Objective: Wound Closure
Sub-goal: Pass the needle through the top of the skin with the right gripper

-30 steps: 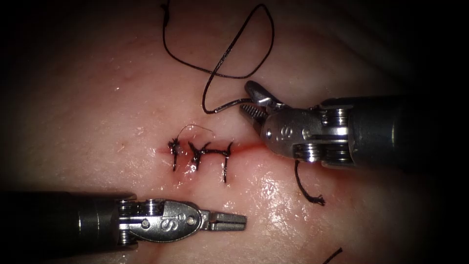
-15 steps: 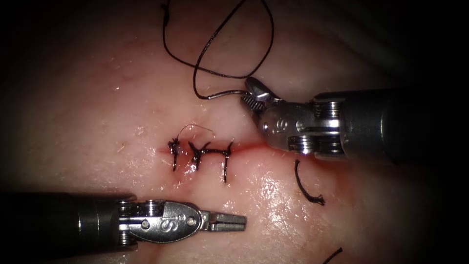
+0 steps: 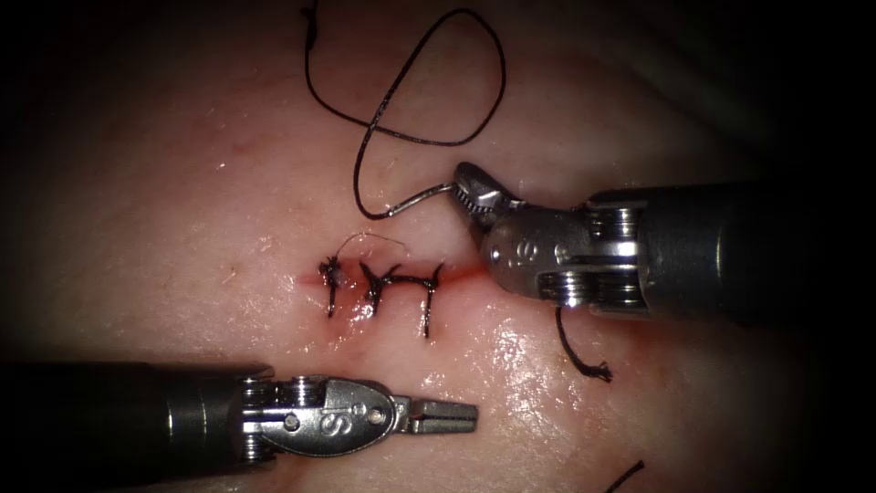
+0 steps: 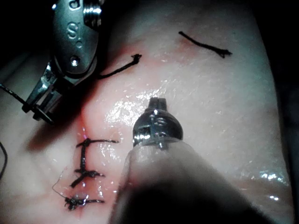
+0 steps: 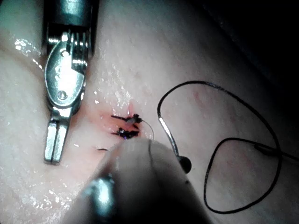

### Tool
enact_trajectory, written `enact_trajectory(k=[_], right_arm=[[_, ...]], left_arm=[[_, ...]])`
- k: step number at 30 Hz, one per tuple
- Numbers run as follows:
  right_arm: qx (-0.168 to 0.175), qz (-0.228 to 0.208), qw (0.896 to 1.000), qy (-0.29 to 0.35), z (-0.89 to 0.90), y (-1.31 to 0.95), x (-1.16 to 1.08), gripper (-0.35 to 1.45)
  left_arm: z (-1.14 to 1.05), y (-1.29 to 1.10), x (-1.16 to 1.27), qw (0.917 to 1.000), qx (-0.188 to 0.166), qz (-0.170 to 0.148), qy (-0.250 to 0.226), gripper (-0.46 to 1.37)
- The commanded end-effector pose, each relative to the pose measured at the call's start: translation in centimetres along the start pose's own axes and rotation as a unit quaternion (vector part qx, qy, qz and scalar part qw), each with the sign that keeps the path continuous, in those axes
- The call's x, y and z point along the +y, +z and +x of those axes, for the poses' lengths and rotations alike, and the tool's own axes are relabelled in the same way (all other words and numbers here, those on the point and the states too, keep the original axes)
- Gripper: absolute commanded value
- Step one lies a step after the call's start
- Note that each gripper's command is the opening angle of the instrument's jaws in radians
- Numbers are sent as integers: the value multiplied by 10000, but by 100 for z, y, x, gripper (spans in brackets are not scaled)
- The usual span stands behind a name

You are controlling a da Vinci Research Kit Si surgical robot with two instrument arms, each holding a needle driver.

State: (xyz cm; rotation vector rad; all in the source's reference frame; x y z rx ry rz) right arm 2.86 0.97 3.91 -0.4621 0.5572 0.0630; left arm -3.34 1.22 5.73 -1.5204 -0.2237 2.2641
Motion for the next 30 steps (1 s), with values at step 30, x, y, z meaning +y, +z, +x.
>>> enact_trajectory(k=[30], right_arm=[[2843,1618,9423,705,-60,5,59,-35]], left_arm=[[34,10,-32,9966,-59,815,119,-35]])
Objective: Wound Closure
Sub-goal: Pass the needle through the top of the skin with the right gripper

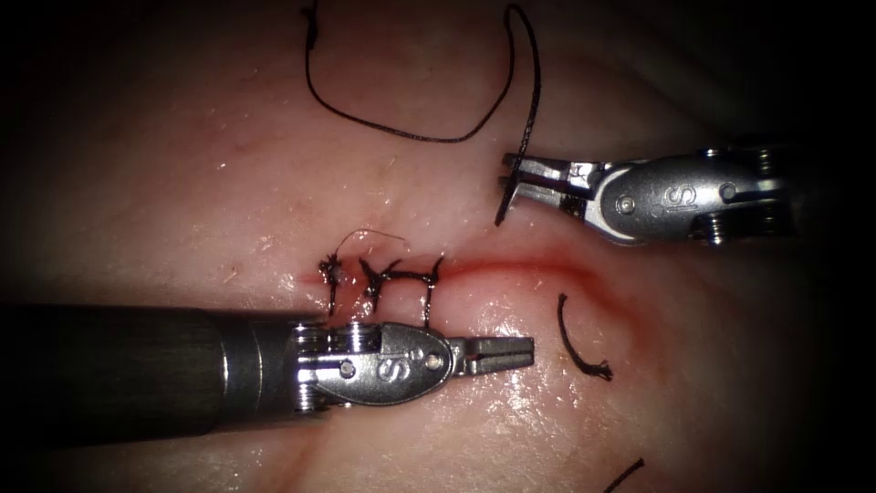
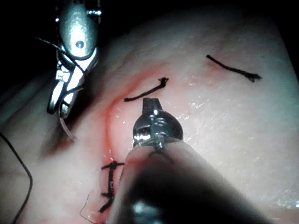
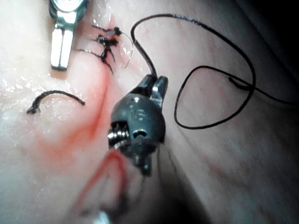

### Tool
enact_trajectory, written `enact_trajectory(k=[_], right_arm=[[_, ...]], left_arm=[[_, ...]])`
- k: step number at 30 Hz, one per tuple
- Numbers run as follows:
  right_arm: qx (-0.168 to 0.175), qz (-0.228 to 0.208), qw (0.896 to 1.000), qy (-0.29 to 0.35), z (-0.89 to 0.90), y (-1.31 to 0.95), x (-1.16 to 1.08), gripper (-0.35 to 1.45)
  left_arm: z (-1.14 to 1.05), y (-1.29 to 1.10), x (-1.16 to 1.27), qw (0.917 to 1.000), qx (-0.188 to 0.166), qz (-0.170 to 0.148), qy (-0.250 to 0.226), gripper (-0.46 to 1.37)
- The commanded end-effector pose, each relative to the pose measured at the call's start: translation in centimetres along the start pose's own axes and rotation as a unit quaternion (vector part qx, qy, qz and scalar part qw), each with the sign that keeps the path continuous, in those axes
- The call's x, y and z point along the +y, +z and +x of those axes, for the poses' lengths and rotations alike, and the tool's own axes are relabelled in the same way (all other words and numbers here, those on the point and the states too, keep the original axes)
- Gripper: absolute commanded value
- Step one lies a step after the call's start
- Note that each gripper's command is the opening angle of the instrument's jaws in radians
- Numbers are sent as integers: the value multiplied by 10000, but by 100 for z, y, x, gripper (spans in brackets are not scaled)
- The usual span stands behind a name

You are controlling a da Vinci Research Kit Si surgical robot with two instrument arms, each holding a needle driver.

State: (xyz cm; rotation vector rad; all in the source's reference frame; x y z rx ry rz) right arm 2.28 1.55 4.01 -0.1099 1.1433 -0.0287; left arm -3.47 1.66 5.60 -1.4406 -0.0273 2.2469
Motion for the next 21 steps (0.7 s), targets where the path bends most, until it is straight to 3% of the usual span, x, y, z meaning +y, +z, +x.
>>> enact_trajectory(k=[1,10,21], right_arm=[[112,36,9999,-2,-3,0,1,-35],[633,314,9975,15,-7,3,8,-35],[617,753,9952,66,3,2,26,-35]], left_arm=[[0,0,-1,10000,-47,44,29,-35],[-4,-5,-14,9987,-336,351,171,-35],[-27,1,-23,9926,-947,613,440,-35]])
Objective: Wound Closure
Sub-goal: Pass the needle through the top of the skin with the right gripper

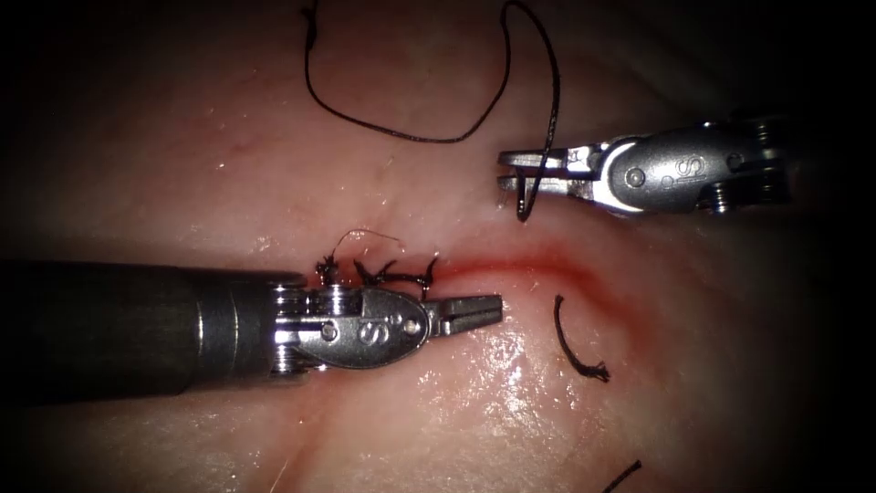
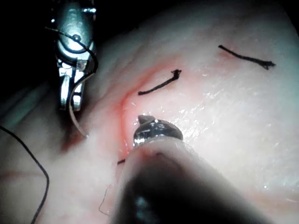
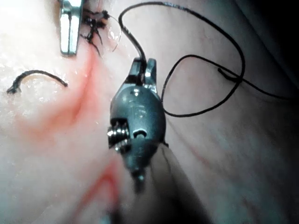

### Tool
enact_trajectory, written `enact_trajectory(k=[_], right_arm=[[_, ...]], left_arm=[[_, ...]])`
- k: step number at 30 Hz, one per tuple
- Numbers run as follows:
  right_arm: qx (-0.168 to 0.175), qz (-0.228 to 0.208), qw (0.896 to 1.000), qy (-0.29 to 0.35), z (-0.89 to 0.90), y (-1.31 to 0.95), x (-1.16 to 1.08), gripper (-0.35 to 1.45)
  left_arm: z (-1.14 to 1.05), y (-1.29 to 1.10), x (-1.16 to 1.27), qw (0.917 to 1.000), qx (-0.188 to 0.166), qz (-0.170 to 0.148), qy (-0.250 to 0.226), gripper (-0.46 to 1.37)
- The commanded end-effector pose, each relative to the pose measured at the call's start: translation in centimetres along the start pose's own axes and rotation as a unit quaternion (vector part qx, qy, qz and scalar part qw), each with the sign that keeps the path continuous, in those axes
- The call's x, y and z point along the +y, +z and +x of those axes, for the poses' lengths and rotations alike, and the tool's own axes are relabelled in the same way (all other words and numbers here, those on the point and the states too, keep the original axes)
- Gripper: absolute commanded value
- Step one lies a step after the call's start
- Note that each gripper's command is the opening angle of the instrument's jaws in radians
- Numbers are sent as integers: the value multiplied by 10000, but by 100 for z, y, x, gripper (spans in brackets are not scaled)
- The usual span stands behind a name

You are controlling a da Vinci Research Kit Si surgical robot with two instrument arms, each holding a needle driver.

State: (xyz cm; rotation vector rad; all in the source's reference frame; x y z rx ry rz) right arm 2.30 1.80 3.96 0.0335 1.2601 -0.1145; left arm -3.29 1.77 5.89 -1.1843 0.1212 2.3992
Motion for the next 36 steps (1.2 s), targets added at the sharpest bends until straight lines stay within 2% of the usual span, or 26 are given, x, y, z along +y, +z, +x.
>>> enact_trajectory(k=[1,7,16,21,23,26,31,33,36], right_arm=[[-22,42,10000,26,2,2,1,-35],[-68,86,9999,21,6,8,3,-35],[-154,223,9995,-153,10,18,14,-35],[-140,223,9987,-438,12,22,24,-35],[-389,187,9972,-615,12,23,25,-35],[-788,327,9935,-748,11,24,24,-35],[-897,596,9914,-747,10,26,25,-35],[-828,778,9909,-725,10,30,27,-35],[-826,927,9912,-457,9,36,30,-35]], left_arm=[[-4,4,3,10000,-81,-14,56,-35],[-19,16,13,9992,-356,-36,176,-35],[-52,28,50,9965,-792,-166,201,-35],[-73,25,58,9965,-801,-193,154,-35],[-78,22,59,9966,-792,-189,114,-35],[-81,18,58,9966,-790,-198,123,-35],[-77,14,56,9965,-800,-212,109,-35],[-75,13,56,9964,-817,-219,109,-35],[-73,13,56,9965,-813,-206,65,-35]])
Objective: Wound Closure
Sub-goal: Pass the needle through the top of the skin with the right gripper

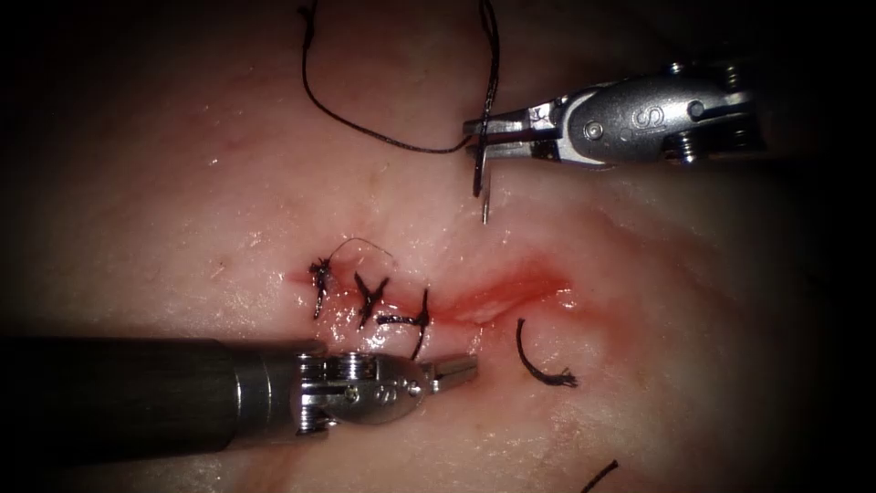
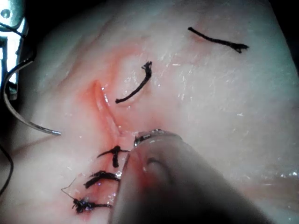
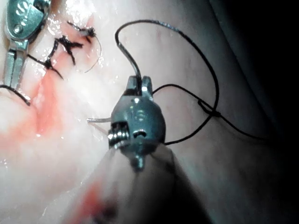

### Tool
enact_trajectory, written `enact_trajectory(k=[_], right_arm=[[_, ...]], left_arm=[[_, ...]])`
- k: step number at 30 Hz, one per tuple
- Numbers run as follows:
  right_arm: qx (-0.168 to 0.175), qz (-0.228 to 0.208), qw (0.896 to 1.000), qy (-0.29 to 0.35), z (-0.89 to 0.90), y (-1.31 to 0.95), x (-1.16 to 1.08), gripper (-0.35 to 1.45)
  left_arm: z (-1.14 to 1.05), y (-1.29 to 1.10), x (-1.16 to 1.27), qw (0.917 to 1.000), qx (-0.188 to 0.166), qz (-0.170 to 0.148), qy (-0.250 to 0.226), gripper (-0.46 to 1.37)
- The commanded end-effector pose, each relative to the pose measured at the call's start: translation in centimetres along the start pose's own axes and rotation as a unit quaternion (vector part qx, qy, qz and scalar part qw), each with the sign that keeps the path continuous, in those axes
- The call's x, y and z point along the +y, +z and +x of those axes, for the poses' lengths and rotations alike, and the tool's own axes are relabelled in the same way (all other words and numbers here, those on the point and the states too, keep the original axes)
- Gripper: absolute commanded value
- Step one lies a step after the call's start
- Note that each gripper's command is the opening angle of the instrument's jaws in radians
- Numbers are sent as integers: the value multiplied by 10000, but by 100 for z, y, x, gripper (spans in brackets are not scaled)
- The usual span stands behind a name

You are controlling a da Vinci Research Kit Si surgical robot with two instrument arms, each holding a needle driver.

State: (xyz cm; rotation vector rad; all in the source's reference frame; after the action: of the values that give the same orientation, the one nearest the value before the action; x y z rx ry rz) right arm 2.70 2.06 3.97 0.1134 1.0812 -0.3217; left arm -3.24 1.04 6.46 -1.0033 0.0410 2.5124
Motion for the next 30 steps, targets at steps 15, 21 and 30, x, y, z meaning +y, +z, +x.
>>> enact_trajectory(k=[15,21,30], right_arm=[[316,304,9754,2158,-17,25,-3,-35],[341,247,9495,3108,-29,24,-13,-35],[778,252,9136,3984,-38,28,-17,-35]], left_arm=[[9,-6,-3,10000,71,10,-3,-35],[9,-6,-3,10000,70,11,26,-35],[8,-4,-4,10000,80,17,17,-35]])
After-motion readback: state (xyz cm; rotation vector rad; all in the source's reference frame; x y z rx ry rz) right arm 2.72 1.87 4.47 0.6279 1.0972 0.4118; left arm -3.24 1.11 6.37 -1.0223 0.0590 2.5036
